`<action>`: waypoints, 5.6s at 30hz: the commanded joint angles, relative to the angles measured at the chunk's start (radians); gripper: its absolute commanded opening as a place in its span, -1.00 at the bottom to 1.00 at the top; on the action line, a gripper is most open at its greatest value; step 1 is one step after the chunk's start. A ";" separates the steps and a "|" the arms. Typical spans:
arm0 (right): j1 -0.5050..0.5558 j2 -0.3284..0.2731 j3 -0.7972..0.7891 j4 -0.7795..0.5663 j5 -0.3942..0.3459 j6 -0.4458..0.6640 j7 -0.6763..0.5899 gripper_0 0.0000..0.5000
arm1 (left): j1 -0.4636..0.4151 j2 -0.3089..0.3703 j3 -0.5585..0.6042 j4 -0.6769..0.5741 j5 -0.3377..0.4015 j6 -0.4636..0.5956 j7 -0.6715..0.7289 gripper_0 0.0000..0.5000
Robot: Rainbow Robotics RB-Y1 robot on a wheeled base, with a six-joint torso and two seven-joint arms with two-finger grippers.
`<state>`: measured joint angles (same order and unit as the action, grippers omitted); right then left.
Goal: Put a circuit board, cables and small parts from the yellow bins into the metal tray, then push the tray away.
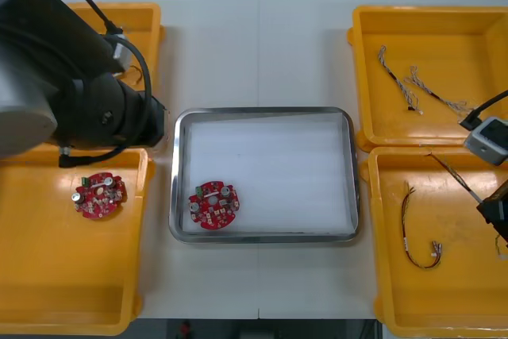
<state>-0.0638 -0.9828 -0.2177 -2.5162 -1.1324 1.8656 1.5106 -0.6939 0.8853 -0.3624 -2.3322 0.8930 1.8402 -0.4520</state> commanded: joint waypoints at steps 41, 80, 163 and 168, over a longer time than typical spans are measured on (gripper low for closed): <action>-0.741 0.254 1.058 0.372 0.303 -0.190 0.324 -1.00 | -0.039 0.187 0.309 0.738 -0.129 -0.504 -0.702 1.00; -0.708 0.325 1.166 0.498 0.405 -0.270 0.372 1.00 | -0.217 -0.055 0.026 1.274 -0.348 -1.072 -0.804 1.00; -0.656 0.023 0.251 0.929 0.240 -0.055 0.284 1.00 | -0.216 -0.111 -0.107 1.484 -0.229 -1.236 -0.841 -0.53; -0.726 0.035 0.276 1.074 0.257 -0.123 0.424 1.00 | -0.216 -0.111 -0.107 1.484 -0.240 -1.236 -0.844 -0.90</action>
<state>-0.7170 -0.9247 0.0452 -1.4887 -0.8940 1.7726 1.8383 -0.8639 0.7795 -0.4527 -0.8499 0.6578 0.6159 -1.2218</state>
